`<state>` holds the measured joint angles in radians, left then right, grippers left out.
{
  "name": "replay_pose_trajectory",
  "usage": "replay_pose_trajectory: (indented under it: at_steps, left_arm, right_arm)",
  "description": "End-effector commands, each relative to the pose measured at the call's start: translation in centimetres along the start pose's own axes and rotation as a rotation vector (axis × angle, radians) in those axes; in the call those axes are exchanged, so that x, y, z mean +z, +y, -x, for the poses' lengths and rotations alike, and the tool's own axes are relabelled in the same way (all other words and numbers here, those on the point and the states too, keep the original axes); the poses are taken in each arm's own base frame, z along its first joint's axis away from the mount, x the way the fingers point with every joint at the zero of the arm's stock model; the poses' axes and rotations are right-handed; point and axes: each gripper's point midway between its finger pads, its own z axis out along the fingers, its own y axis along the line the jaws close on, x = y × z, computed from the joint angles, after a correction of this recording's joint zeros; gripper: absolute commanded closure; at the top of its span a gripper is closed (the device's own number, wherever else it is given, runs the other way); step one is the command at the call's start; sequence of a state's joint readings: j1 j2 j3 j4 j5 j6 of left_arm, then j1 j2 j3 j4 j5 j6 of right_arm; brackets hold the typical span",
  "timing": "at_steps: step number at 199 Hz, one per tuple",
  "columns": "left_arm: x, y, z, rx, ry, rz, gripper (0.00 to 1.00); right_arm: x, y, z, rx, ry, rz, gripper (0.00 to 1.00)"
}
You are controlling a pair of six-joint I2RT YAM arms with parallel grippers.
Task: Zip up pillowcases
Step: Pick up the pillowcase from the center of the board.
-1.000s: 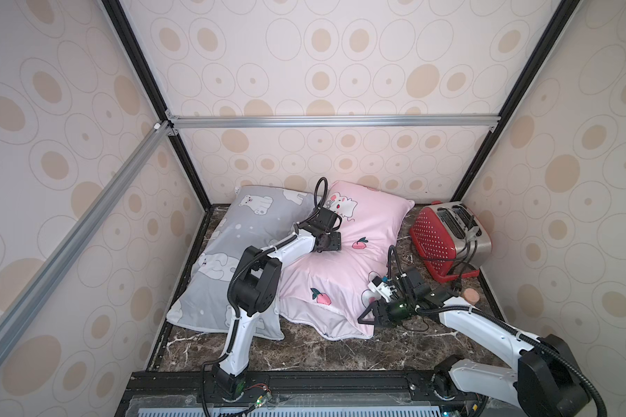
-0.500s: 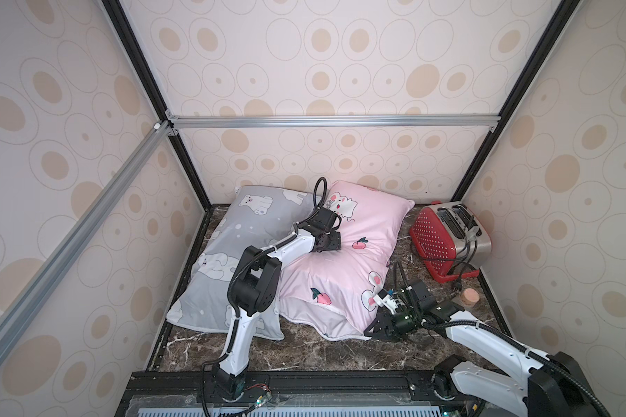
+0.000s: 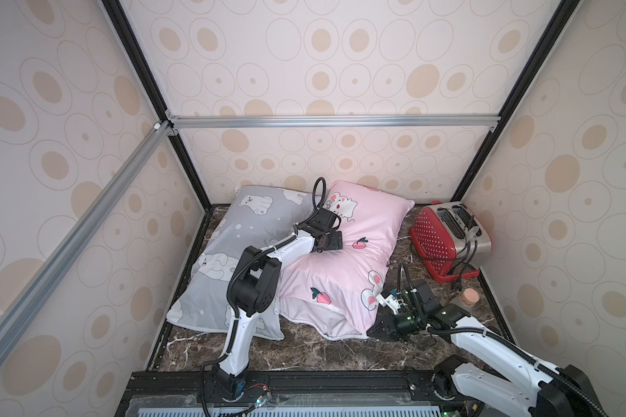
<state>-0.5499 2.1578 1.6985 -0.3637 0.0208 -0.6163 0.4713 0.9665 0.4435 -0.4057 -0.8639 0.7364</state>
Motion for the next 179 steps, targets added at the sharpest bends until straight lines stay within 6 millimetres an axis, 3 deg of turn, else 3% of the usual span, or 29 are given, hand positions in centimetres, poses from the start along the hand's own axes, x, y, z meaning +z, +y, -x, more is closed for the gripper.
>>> replay_pose_trajectory:
  at_steps: [1,39,56,75,89,110,130,143,154,164,179]
  left_arm:
    - [-0.7,2.7,1.5,0.017,-0.073,0.074,0.03]
    - [-10.3,3.0,6.0,0.089,-0.244,0.126,0.01]
    - [-13.5,2.6,6.3,0.134,-0.243,0.114,0.01]
    - [-16.5,2.1,5.3,0.171,-0.221,0.088,0.01]
    - [-18.4,1.8,3.2,0.197,-0.176,0.058,0.11]
    - [-19.4,0.3,-2.7,0.168,-0.065,-0.099,0.29]
    - [-18.5,-1.9,-9.1,0.068,0.063,-0.312,0.50]
    - [-17.5,-2.6,-13.1,0.042,0.137,-0.358,0.69]
    - [-16.3,-2.5,-16.0,0.032,0.185,-0.356,0.76]
    - [-15.6,-3.0,-17.7,0.009,0.211,-0.385,0.79]
    - [-15.2,-4.7,-18.5,-0.038,0.216,-0.468,0.83]
  right_arm:
    - [-0.2,0.4,-0.2,0.035,0.007,0.002,1.00]
    - [-0.5,0.4,0.1,0.051,-0.015,-0.024,1.00]
    - [-0.6,0.3,0.3,0.066,-0.019,-0.046,1.00]
    - [-0.8,0.0,0.5,0.069,-0.016,-0.085,1.00]
    - [-1.0,0.0,0.8,0.061,-0.021,-0.109,1.00]
    - [-1.1,0.2,1.4,0.053,-0.030,-0.124,1.00]
    - [-1.0,0.2,1.8,0.045,-0.016,-0.135,1.00]
    - [-1.0,0.4,2.1,0.042,-0.010,-0.137,1.00]
    - [-1.0,0.9,2.4,0.039,-0.008,-0.122,1.00]
    - [-1.0,1.1,2.6,0.037,-0.014,-0.117,1.00]
    - [-0.9,1.0,2.5,0.041,-0.005,-0.123,1.00]
